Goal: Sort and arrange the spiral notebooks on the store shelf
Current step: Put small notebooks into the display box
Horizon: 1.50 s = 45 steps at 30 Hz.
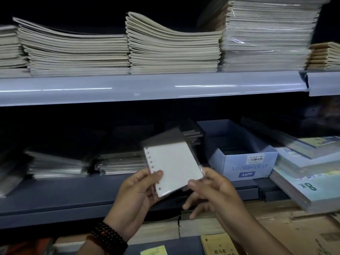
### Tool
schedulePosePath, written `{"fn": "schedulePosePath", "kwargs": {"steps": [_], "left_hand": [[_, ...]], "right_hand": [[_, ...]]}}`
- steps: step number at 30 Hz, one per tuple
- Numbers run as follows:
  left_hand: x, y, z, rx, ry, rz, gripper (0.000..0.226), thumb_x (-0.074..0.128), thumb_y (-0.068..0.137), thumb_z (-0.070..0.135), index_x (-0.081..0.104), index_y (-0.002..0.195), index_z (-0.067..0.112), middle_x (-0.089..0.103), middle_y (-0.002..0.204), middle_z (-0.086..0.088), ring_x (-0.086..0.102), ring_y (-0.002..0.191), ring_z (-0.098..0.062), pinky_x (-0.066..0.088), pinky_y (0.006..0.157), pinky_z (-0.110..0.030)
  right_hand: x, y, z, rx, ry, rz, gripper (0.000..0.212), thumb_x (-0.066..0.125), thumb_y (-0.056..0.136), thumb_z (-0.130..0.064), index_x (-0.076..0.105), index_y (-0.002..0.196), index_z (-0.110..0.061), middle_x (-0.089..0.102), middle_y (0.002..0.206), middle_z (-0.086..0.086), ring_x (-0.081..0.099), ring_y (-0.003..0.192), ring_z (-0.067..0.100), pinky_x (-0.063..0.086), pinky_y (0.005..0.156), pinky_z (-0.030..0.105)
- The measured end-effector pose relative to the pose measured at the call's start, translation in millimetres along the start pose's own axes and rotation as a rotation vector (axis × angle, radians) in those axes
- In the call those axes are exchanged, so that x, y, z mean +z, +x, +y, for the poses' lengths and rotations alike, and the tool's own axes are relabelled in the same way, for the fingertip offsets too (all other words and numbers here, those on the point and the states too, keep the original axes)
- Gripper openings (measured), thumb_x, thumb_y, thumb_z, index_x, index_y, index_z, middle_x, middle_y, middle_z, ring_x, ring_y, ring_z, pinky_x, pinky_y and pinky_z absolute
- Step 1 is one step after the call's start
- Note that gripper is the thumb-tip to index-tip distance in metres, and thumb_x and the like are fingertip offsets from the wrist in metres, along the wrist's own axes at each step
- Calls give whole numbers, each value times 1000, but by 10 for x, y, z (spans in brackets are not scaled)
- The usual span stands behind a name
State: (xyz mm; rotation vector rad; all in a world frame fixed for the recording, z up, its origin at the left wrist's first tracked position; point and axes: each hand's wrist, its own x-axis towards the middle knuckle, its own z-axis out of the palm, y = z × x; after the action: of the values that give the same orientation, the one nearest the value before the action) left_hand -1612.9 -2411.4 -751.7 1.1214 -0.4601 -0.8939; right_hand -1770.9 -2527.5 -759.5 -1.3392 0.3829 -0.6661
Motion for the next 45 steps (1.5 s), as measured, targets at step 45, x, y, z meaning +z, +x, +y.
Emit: {"fn": "schedulePosePath", "kwargs": {"steps": [45], "left_hand": [[1831, 1055, -36, 423, 1207, 191, 13, 66, 89, 13, 78, 90, 8, 75, 92, -7, 70, 85, -25, 59, 76, -34]], "right_hand": [[-1791, 584, -1025, 10, -1084, 698, 29, 73, 78, -11, 55, 58, -2, 52, 60, 12, 54, 60, 26, 32, 51, 27]]}}
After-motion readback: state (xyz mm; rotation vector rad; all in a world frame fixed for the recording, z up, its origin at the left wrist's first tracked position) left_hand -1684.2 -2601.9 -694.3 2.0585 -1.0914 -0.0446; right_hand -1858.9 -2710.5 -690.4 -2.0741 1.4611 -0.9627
